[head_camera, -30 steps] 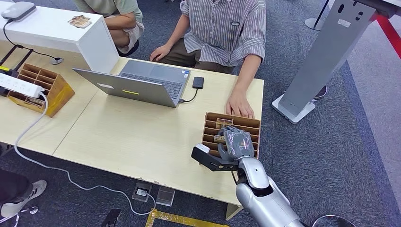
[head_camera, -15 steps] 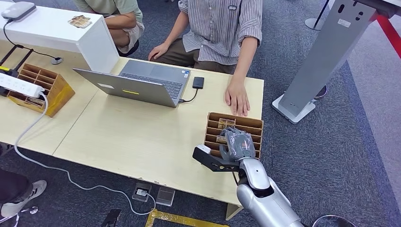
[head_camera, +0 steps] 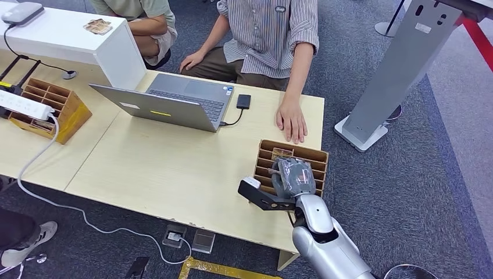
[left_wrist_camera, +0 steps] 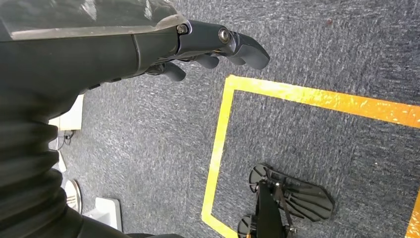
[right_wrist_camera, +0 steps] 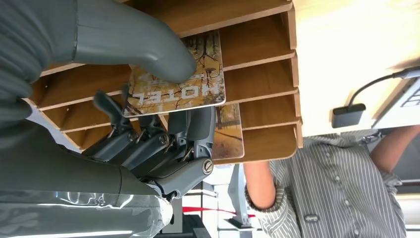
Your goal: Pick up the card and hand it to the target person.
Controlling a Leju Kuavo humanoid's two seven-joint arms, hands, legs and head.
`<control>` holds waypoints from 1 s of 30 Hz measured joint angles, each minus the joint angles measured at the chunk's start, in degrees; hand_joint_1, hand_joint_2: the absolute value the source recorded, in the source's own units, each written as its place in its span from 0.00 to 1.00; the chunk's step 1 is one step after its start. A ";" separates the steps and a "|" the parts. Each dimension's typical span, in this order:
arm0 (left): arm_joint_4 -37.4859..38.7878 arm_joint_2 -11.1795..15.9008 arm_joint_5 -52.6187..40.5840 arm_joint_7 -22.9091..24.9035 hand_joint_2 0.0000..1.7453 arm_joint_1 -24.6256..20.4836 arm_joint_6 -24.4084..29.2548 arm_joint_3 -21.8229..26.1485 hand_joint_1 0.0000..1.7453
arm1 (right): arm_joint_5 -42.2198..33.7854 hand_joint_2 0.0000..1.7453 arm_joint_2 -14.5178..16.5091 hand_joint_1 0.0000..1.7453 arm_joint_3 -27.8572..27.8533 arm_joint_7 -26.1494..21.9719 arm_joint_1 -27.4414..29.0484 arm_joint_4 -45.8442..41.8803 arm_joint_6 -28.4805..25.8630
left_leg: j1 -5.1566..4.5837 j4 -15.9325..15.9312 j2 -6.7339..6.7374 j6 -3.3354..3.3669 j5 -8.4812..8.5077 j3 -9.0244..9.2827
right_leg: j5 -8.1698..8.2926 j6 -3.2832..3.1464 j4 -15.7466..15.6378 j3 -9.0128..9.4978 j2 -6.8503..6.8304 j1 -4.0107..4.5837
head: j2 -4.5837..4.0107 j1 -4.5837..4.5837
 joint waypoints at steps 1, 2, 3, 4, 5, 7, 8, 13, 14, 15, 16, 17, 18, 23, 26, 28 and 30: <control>0.00 0.01 0.00 0.01 1.00 0.00 -0.01 0.00 0.00 | 0.01 1.00 0.00 1.00 -0.01 -0.20 0.04 -0.12 -0.16 | 0.00 0.00 0.00 0.00 0.00 0.00 | 0.00 0.00 0.00 0.00 0.00 0.00 | 0.00 0.00; 0.00 0.01 0.00 0.01 1.00 0.00 -0.01 0.00 0.00 | 0.01 1.00 0.00 1.00 -0.03 -0.45 0.05 -0.24 -0.36 | 0.00 0.00 0.00 0.00 0.00 0.00 | 0.00 0.00 0.00 0.00 0.00 0.00 | 0.00 0.00; 0.00 0.02 0.00 0.00 1.00 0.00 -0.01 0.00 0.00 | 0.01 1.00 0.00 1.00 -0.04 -0.69 0.05 -0.34 -0.57 | 0.00 0.00 0.00 0.00 0.00 0.00 | 0.00 0.00 0.00 0.00 0.00 0.00 | 0.00 0.00; 0.00 0.02 0.00 -0.02 1.00 0.00 -0.01 0.00 0.00 | 0.01 1.00 0.00 1.00 -0.05 -0.95 0.05 -0.46 -0.81 | 0.00 0.00 0.00 0.00 0.00 0.00 | 0.00 0.00 0.00 0.00 0.00 0.00 | 0.00 0.01; 0.00 0.02 0.00 -0.03 1.00 0.00 -0.01 0.00 0.00 | 0.01 1.00 0.00 1.00 -0.08 -1.21 0.05 -0.61 -1.05 | 0.00 0.00 0.00 0.00 0.00 0.00 | 0.00 0.00 0.00 0.00 0.00 0.00 | 0.00 0.01; 0.00 0.02 0.00 -0.06 1.00 0.00 0.01 0.00 0.00 | 0.01 1.00 0.00 1.00 -0.14 -1.62 0.05 -0.97 -1.35 | 0.00 0.00 0.00 0.00 0.00 0.00 | 0.00 0.00 0.00 0.00 0.00 0.00 | 0.00 0.01; 0.00 0.02 0.00 -0.06 1.00 0.00 0.03 0.00 0.00 | 0.01 1.00 0.00 1.00 -0.20 -1.77 0.05 -1.20 -1.38 | 0.00 0.00 0.00 0.00 0.00 0.00 | 0.00 0.00 0.00 0.00 0.00 0.00 | 0.00 0.01; 0.00 0.02 0.00 -0.06 1.00 0.00 0.17 0.00 0.00 | 0.03 1.00 -0.02 1.00 -0.58 -1.98 0.12 -3.71 -1.31 | 0.00 0.00 0.01 0.00 0.00 0.00 | 0.00 0.00 0.00 0.00 0.00 0.00 | 0.00 0.01; 0.00 0.02 0.00 -0.06 1.00 0.00 0.21 0.00 0.00 | 0.04 1.00 -0.05 1.00 -0.63 -1.98 0.13 -4.40 -1.29 | 0.00 0.00 0.01 0.00 0.00 0.01 | 0.00 0.00 0.00 0.00 0.00 0.00 | 0.00 0.01; 0.00 0.02 0.00 -0.06 1.00 0.00 0.27 0.00 0.00 | 0.05 1.00 -0.11 1.00 -0.70 -1.97 0.15 -5.21 -1.25 | 0.00 0.00 0.01 0.00 0.00 0.01 | 0.00 0.00 0.00 0.00 0.00 0.00 | 0.00 0.01; 0.00 0.02 0.00 -0.06 1.00 0.00 0.34 0.00 0.00 | 0.11 1.00 -0.21 1.00 -0.79 -1.96 0.19 -6.11 -1.19 | 0.00 0.00 0.01 0.00 0.00 0.01 | 0.00 0.00 0.00 0.00 0.00 0.00 | 0.00 0.01; 0.00 0.02 0.00 -0.06 1.00 0.01 0.41 0.00 0.00 | 0.24 1.00 -0.34 1.00 -0.89 -1.93 0.21 -7.18 -1.11 | 0.00 0.00 0.01 0.00 0.00 0.01 | 0.00 0.00 0.00 0.00 0.00 0.00 | 0.00 0.01; 0.00 0.02 0.00 -0.06 1.00 0.01 0.46 0.00 0.00 | 0.48 1.00 -0.56 1.00 -1.08 -1.90 0.21 -8.72 -0.96 | 0.00 0.00 0.01 0.00 0.00 0.01 | 0.00 0.00 0.00 0.00 0.00 0.00 | 0.00 0.01; 0.00 0.02 0.00 -0.64 1.00 0.02 0.36 0.00 0.00 | 2.26 1.00 -1.82 1.00 -2.46 -1.67 -0.28 -15.91 -0.14 | 0.00 0.00 0.01 0.00 0.00 0.01 | 0.00 0.00 0.00 0.00 0.01 0.00 | 0.00 0.00; 0.00 0.02 -0.05 -1.14 1.00 0.02 0.04 0.00 0.00 | 3.86 1.00 -2.82 1.00 -3.45 -1.62 -1.29 -19.14 0.09 | 0.00 0.01 0.01 0.00 0.00 0.02 | 0.00 0.00 0.00 0.00 0.01 0.00 | 0.00 0.01; 0.00 0.02 -0.17 -1.25 1.00 0.03 -0.11 0.00 0.00 | 5.01 1.00 -3.44 1.00 -4.19 -1.56 -2.20 -20.70 0.15 | 0.00 0.01 0.01 0.00 0.00 0.01 | 0.01 0.00 0.00 0.00 0.01 0.00 | 0.00 0.01; 0.00 0.02 -0.42 -1.31 1.00 0.03 -0.44 0.00 0.00 | 6.55 1.00 -4.01 1.00 -4.83 -1.60 -3.35 -21.73 0.03 | 0.00 0.01 0.01 0.00 0.00 0.01 | 0.01 0.00 0.00 0.00 0.01 0.00 | 0.00 0.00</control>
